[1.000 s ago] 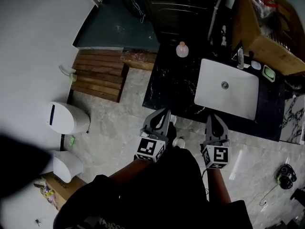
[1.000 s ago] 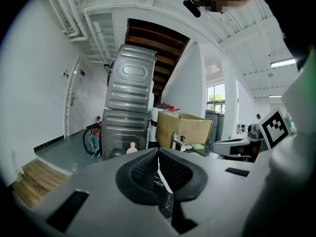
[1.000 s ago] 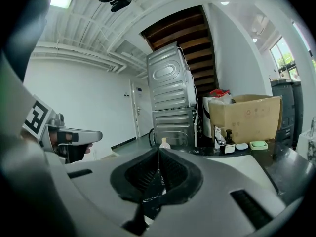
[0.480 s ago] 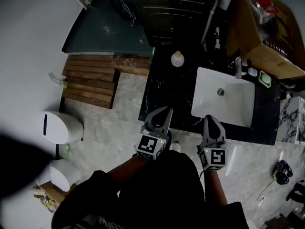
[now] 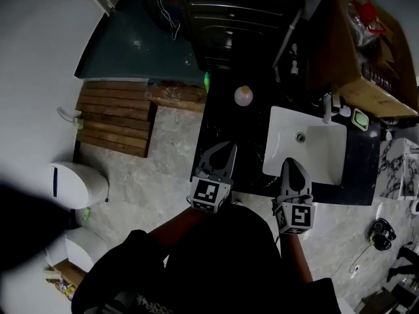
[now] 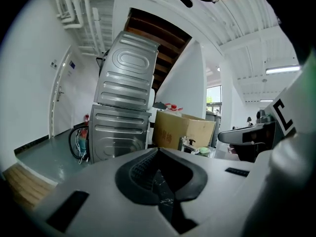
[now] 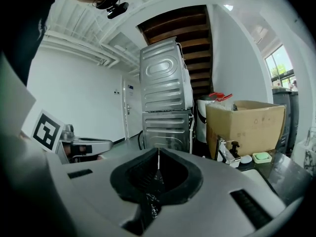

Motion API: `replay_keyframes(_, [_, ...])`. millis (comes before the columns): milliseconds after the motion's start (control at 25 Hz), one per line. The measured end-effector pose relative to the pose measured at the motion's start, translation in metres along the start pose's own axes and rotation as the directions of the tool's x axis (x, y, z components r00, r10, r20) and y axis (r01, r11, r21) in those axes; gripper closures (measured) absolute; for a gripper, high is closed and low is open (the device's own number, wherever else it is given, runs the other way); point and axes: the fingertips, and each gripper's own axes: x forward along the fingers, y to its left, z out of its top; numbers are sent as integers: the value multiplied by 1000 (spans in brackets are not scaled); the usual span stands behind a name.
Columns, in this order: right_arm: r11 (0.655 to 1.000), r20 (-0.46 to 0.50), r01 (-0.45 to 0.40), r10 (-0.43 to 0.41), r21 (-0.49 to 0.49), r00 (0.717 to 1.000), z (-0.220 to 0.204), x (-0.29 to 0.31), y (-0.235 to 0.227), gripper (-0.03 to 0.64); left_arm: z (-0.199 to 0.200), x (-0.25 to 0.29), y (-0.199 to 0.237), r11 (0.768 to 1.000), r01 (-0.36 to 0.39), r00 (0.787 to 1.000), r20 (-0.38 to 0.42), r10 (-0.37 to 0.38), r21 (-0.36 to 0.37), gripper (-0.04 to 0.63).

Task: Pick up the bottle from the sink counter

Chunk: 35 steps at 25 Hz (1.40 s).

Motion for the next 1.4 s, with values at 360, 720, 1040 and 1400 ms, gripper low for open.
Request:
replay_keyframes(360, [1000,-20,11,-12,-23,1000,7,43,16,578,-8,61,46,1000,24,999,-23,-24,-1,578])
replay_keyframes(720, [999,-27,34,-33,9,999,28,86,25,578,-31,116,78,998,64,995,-82,-64,0,577])
replay_keyframes(1040, [995,-54,95,-95,0,994,19,131,15,578,-53,152,91,997,77,988,-134,-79,-23,482])
replay_keyframes(1400, [991,-133,129,-122,45,984,2,158,6,578,-92,195,95,992,122,973,-199,-114,26,316])
